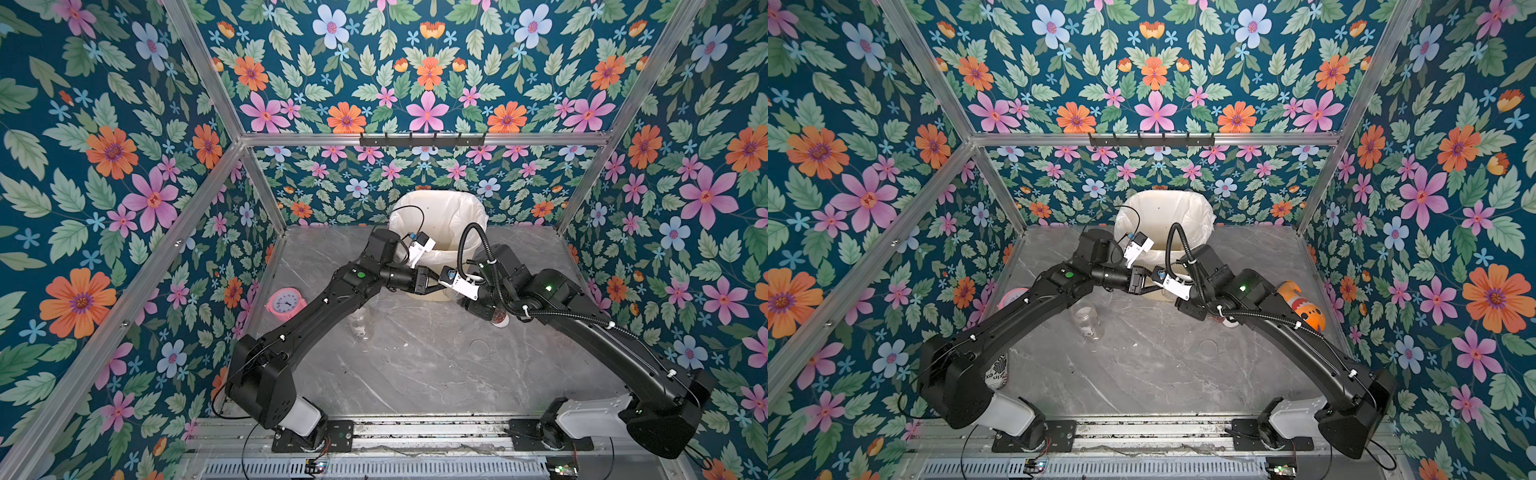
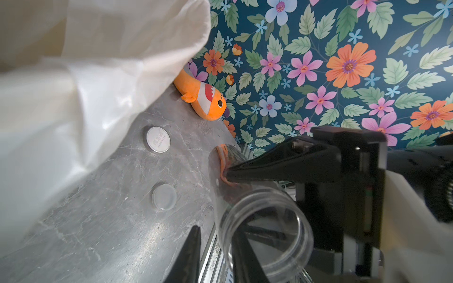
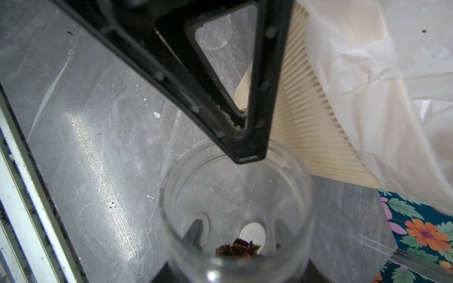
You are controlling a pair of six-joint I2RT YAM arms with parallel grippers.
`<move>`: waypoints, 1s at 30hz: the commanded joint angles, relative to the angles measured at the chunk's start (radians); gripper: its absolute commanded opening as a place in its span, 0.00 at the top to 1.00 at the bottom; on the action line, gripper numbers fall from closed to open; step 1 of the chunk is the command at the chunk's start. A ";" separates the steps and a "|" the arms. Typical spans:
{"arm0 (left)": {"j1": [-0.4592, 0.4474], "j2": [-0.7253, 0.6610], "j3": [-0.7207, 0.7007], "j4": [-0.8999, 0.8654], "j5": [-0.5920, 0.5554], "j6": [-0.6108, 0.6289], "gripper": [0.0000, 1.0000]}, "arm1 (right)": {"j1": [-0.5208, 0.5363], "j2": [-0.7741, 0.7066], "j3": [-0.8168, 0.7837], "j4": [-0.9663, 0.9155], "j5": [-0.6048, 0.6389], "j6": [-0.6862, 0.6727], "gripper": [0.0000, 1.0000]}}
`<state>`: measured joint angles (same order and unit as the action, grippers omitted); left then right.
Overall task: Empty the moldy dried flower tea in the jars
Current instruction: Pour the moldy dried flower tea into the trash bin.
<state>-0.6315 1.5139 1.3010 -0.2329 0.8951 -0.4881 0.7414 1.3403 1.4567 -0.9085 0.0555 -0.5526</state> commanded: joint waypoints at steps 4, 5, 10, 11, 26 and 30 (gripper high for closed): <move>-0.009 0.003 -0.012 0.033 0.011 0.009 0.75 | 0.011 0.032 0.026 -0.016 0.015 0.015 0.58; -0.011 0.003 -0.012 0.030 0.010 0.009 0.77 | 0.012 0.036 0.029 -0.018 0.015 0.017 0.58; -0.010 0.013 -0.012 0.008 0.003 0.019 0.89 | 0.013 0.045 0.043 -0.023 0.009 0.017 0.57; -0.011 0.013 -0.012 0.008 0.002 0.019 0.90 | 0.014 0.047 0.046 -0.026 0.006 0.017 0.56; -0.010 0.013 0.028 0.004 -0.021 -0.015 1.00 | 0.014 -0.019 0.047 -0.018 -0.011 0.022 0.20; -0.010 0.008 0.063 -0.021 -0.061 -0.036 1.00 | 0.015 -0.119 0.008 0.060 -0.038 0.059 0.11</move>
<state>-0.6426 1.5307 1.3437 -0.2554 0.8570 -0.5045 0.7551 1.2633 1.4830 -0.9157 0.0456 -0.5198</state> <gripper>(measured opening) 0.075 0.880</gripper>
